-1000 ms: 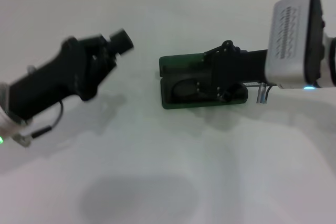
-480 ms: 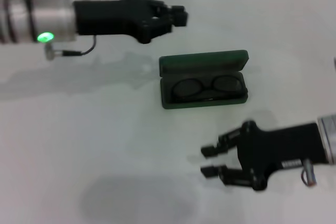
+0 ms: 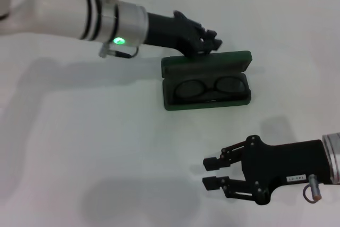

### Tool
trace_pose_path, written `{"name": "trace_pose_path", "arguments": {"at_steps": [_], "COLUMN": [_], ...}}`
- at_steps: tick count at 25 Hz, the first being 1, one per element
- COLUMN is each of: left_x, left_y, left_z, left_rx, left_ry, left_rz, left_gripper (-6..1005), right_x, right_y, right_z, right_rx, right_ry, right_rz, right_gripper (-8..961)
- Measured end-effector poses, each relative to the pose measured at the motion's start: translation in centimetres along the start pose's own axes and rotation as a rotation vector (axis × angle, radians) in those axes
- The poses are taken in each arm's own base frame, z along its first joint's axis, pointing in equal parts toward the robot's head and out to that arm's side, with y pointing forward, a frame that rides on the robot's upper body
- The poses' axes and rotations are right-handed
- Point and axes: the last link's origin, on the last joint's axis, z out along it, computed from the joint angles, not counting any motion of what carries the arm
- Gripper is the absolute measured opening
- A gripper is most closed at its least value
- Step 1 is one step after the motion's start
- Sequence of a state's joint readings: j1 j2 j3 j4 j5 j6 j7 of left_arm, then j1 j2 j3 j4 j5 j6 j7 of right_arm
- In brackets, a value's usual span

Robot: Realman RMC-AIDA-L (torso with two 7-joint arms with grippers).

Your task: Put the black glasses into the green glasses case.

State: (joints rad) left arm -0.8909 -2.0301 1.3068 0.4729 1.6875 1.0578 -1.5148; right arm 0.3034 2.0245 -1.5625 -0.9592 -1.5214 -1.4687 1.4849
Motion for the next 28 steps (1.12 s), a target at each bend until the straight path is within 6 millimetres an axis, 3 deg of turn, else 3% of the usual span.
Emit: {"name": "trace_pose_path", "arguments": {"at_steps": [5, 16, 28], "left_x": [-0.4, -1.5, -2.9], "left_y": [0.2, 0.3, 2.2], "left_z": [1.2, 1.3, 1.9], "left_rx": [0.037, 0.045, -0.037], "left_ry": [-0.042, -0.082, -0.119], "left_rz": [0.011, -0.01, -0.018], "left_gripper": [219, 217, 216], "right_x": [0.1, 0.0, 0.0], "right_y": [-0.3, -0.7, 0.0], "right_z": [-0.1, -0.4, -0.3], "right_rx": [0.017, 0.042, -0.008], "right_ry": [-0.003, -0.018, -0.011], "right_rz": [0.004, 0.009, -0.003], "right_gripper": [327, 359, 394]}}
